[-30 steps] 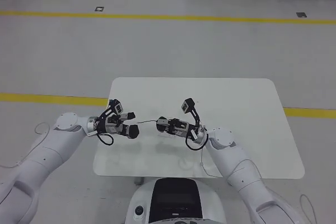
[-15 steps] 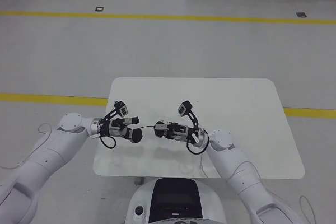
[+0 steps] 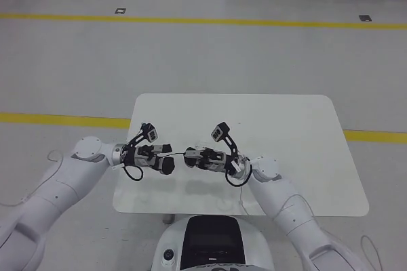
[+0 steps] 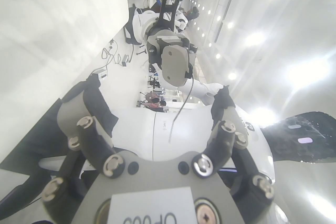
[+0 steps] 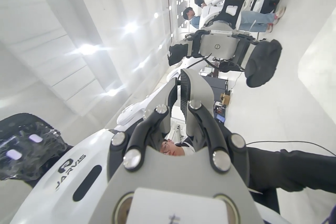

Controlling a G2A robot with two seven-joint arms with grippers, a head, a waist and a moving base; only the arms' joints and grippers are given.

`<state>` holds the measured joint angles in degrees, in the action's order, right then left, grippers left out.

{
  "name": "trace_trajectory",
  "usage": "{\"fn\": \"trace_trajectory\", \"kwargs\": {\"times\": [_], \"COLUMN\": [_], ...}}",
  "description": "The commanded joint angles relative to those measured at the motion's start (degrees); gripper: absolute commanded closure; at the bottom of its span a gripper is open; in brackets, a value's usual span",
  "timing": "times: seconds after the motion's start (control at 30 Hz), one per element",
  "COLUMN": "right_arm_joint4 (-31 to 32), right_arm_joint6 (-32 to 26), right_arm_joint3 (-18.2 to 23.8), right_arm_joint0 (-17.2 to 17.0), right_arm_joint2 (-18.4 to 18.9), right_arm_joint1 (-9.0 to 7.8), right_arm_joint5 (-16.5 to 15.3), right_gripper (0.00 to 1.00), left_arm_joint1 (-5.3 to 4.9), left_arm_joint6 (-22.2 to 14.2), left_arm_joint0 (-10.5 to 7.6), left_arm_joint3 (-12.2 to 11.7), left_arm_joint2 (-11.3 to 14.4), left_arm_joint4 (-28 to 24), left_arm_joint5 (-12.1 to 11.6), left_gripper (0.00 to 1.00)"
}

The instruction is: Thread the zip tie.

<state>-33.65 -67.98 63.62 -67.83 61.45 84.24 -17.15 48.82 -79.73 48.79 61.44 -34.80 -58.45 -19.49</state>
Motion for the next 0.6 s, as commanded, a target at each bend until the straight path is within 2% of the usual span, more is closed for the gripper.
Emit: {"fn": "trace_trajectory", "kwargs": {"times": [0.0,0.07,0.23,0.57], "right_arm_joint4": [-1.5,-2.2,-2.8,-2.9], "right_arm_joint6": [-1.5,-2.2,-2.4,-0.9], "right_arm_joint3": [-0.5,-1.2,-2.2,-2.7], "right_arm_joint0": [0.3,0.7,1.6,1.9], "right_arm_joint2": [-0.1,-0.5,-1.4,-2.3], "right_arm_joint1": [-0.02,0.0,0.09,-0.02], "right_arm_joint5": [0.3,0.4,0.3,-0.8], "right_gripper": [1.0,1.0,1.0,1.0], "left_arm_joint1": [-0.17,-0.29,-0.92,-2.01], "left_arm_joint6": [0.1,0.1,0.1,0.1], "left_arm_joint0": [0.33,0.92,1.65,2.49], "left_arm_joint3": [0.6,2.4,5.3,8.1], "left_arm_joint2": [-0.3,-0.5,-0.4,-0.6], "left_arm_joint4": [0.3,-0.7,-1.2,-3.1], "left_arm_joint5": [0.0,0.0,0.0,0.0], "left_gripper": [0.0,0.0,0.0,0.0]}}
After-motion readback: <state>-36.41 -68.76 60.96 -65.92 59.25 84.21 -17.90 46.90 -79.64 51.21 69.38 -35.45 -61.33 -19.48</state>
